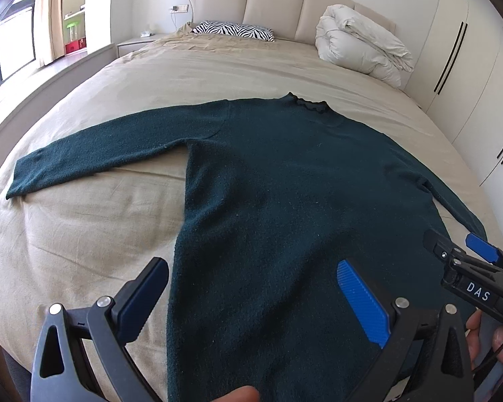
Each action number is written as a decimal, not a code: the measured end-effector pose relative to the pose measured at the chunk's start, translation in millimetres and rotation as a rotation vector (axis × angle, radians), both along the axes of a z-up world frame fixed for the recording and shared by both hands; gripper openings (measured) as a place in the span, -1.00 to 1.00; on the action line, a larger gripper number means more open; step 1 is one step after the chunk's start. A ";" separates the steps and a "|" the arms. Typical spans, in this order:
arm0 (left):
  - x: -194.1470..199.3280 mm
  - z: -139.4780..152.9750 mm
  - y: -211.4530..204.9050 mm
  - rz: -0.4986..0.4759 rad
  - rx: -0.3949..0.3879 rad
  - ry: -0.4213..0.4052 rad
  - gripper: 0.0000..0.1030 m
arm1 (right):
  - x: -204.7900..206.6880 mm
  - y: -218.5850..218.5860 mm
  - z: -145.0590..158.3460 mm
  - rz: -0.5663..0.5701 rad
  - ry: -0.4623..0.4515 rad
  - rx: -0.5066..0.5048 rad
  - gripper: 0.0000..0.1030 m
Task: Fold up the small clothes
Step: 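Grasp the sweater sleeve cuff with the left gripper and lift it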
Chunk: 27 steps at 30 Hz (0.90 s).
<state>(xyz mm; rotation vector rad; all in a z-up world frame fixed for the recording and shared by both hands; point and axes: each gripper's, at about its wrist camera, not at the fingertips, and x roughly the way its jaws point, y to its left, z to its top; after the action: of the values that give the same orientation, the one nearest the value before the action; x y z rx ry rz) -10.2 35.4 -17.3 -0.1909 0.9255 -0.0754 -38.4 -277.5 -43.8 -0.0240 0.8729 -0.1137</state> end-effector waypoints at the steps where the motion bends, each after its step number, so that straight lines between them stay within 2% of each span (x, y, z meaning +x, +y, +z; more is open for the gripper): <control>1: -2.2 -2.2 6.5 -0.005 -0.028 0.011 1.00 | 1.5 0.3 -0.9 0.000 0.003 0.002 1.00; 7: -4.5 -6.4 64.1 0.037 -0.159 0.042 1.00 | 15.6 10.3 -4.6 0.020 0.016 0.001 1.00; 9: -2.5 0.6 91.6 0.071 -0.197 0.013 1.00 | 20.5 18.2 -4.0 0.037 0.018 -0.001 1.00; 11: -1.1 11.2 120.0 0.115 -0.241 -0.058 1.00 | 26.3 27.7 -3.5 0.057 0.021 -0.001 1.00; 13: -0.4 19.6 149.3 0.195 -0.255 -0.111 1.00 | 32.4 37.6 -2.9 0.074 0.022 -0.002 1.00; 15: 5.3 20.8 178.0 0.266 -0.246 -0.085 1.00 | 38.0 47.3 -2.6 0.089 0.020 -0.002 1.00; 16: 7.1 18.4 194.7 0.302 -0.282 -0.072 1.00 | 40.9 52.3 -2.5 0.096 0.021 -0.001 1.00; 17: 3.9 15.8 215.6 0.356 -0.351 -0.107 1.00 | 44.9 58.1 -2.6 0.104 0.022 0.000 1.00; 19: -11.2 11.7 256.0 0.489 -0.495 -0.236 1.00 | 51.1 67.5 -4.0 0.119 0.028 0.001 1.00; 20: -15.4 8.2 272.8 0.558 -0.529 -0.271 1.00 | 54.9 72.3 -5.0 0.125 0.031 -0.003 1.00; 22: -12.9 -8.9 300.9 0.661 -0.618 -0.274 1.00 | 60.8 81.7 -7.8 0.138 0.039 -0.005 1.00; 24: -4.5 -34.0 321.6 0.717 -0.734 -0.255 1.00 | 64.5 90.5 -9.5 0.156 0.046 -0.002 1.00; 27: 7.4 -61.3 337.7 0.804 -0.799 -0.226 0.97 | 68.1 101.7 -10.4 0.181 0.047 -0.006 1.00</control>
<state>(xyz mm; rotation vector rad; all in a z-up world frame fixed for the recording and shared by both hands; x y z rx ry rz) -2.8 373.0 -78.6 -1.2533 0.4980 0.2809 29.7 -175.8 -54.3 -0.1116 0.9132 0.0537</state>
